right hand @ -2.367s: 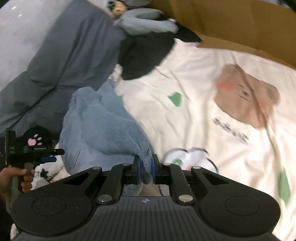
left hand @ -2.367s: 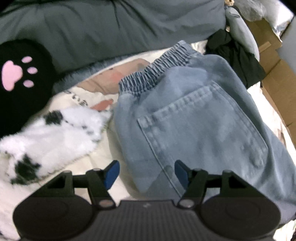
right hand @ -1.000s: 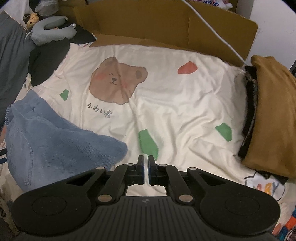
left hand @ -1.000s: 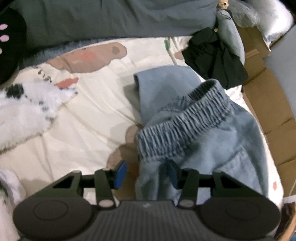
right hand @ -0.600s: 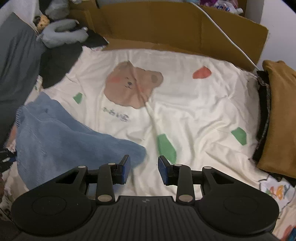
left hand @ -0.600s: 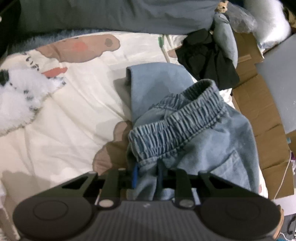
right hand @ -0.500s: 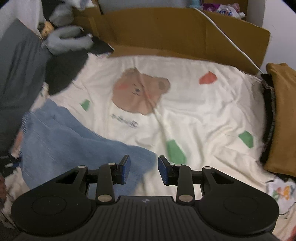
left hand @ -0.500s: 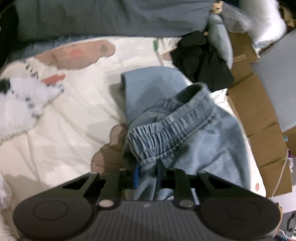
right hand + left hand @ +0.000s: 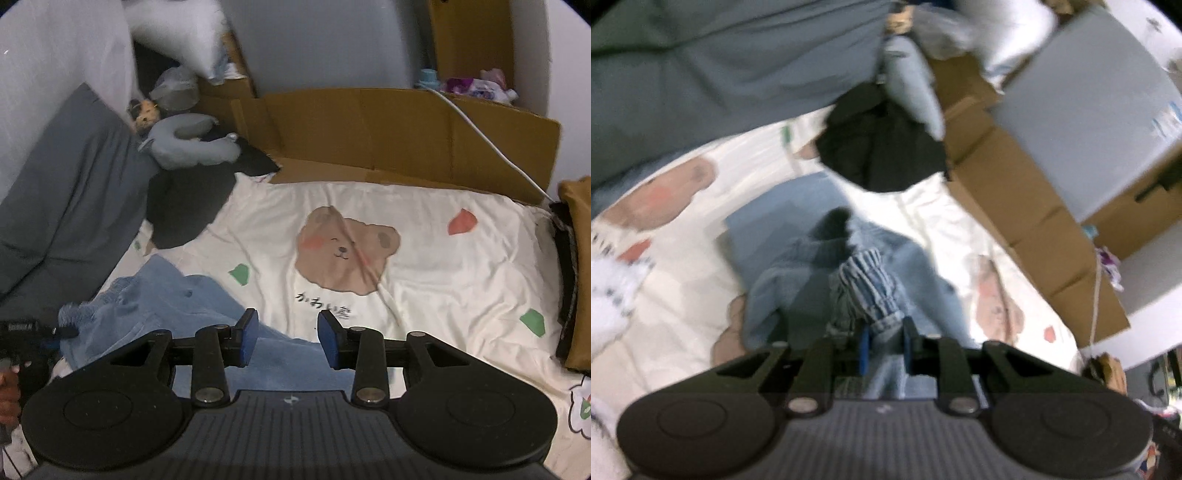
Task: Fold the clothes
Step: 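Grasp the elastic waistband with the left tool, then grasp the waistband with the right tool beside the left tool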
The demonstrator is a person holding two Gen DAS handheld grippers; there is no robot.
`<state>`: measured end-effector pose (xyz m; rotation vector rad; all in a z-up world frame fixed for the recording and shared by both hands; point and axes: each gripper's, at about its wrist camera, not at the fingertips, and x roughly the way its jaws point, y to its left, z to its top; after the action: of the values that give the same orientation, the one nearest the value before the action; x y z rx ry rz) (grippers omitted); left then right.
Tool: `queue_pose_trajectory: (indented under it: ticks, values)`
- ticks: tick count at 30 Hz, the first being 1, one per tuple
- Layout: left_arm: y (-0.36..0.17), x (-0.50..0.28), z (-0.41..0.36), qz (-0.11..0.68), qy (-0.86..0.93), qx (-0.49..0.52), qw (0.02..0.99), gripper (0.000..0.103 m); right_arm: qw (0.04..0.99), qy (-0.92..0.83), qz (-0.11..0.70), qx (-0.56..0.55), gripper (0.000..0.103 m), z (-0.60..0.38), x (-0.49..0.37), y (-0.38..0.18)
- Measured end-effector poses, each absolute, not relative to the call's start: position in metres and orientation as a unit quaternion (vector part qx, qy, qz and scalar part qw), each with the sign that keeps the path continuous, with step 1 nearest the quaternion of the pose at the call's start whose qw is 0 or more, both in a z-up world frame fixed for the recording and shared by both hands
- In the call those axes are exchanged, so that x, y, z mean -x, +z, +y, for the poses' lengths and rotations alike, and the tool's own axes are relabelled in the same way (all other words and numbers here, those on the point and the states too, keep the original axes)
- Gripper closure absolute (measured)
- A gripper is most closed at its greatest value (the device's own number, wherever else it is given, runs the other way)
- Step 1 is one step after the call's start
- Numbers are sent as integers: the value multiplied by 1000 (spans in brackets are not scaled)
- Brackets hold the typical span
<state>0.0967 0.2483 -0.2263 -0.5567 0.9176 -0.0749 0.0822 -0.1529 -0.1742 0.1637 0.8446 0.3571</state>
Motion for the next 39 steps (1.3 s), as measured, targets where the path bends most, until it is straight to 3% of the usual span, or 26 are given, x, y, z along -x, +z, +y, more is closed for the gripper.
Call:
queue_pose_trajectory:
  ticks: [6, 21, 39]
  values:
    - [-203, -113, 210, 421, -89, 237, 871, 86, 900, 209, 380, -51, 42, -131, -70, -152]
    - [-203, -159, 147, 431, -196, 203, 857, 86, 878, 277, 386, -51, 40, -100, -85, -184]
    - [-230, -188, 127, 448, -229, 298, 811, 83, 866, 315, 385, -45, 41, -28, -112, -193]
